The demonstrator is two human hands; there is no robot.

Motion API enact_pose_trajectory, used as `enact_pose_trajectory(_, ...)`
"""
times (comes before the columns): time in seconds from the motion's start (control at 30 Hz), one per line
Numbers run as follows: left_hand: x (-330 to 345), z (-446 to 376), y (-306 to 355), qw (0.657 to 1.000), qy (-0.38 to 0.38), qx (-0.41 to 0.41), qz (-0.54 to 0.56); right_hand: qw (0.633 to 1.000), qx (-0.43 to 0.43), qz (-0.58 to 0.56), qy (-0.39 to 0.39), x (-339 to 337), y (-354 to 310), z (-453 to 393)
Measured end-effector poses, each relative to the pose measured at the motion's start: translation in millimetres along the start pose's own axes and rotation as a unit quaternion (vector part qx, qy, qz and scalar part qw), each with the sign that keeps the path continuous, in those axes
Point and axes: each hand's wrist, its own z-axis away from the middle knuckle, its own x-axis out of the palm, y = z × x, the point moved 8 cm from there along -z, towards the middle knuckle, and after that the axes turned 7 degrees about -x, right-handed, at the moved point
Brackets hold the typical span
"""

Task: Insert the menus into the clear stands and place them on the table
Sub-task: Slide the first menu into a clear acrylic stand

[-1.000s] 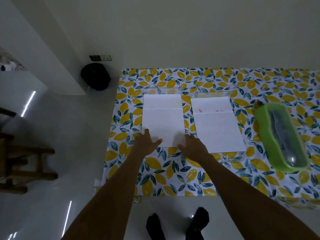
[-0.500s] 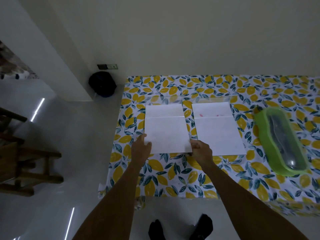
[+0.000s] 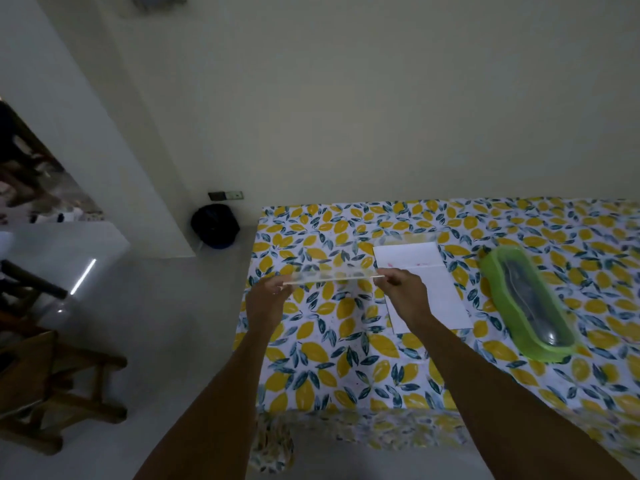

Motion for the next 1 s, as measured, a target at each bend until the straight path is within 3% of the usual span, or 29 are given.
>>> enact_pose_trajectory(0.23, -22.3, -23.6, 45.2, 0.989, 0.030, 0.077, -0.121, 0.997, -0.074, 0.034, 0.010, -16.9, -48.2, -23.6)
enact_pose_trajectory(0.33, -21.2, -44.6, 48.9, 0.982, 0.031, 0.041, -0.179, 0.996, -0.077, 0.047, 0.008, -10.8, -53.7, -42.1)
enact_pose_trajectory(0.73, -2.9, -104.6, 71.6, 0.972, 0.105, 0.052, -0.204, 0.964, -0.143, 0.225, 0.008, 9.7, -66.3, -128.5)
enact_pose_trajectory(1.0, 10.8, -131.9, 74.7, 0.968, 0.108, 0.048, -0.221, 0.964, -0.123, 0.236, 0.015, 24.5, -59.0, -156.0)
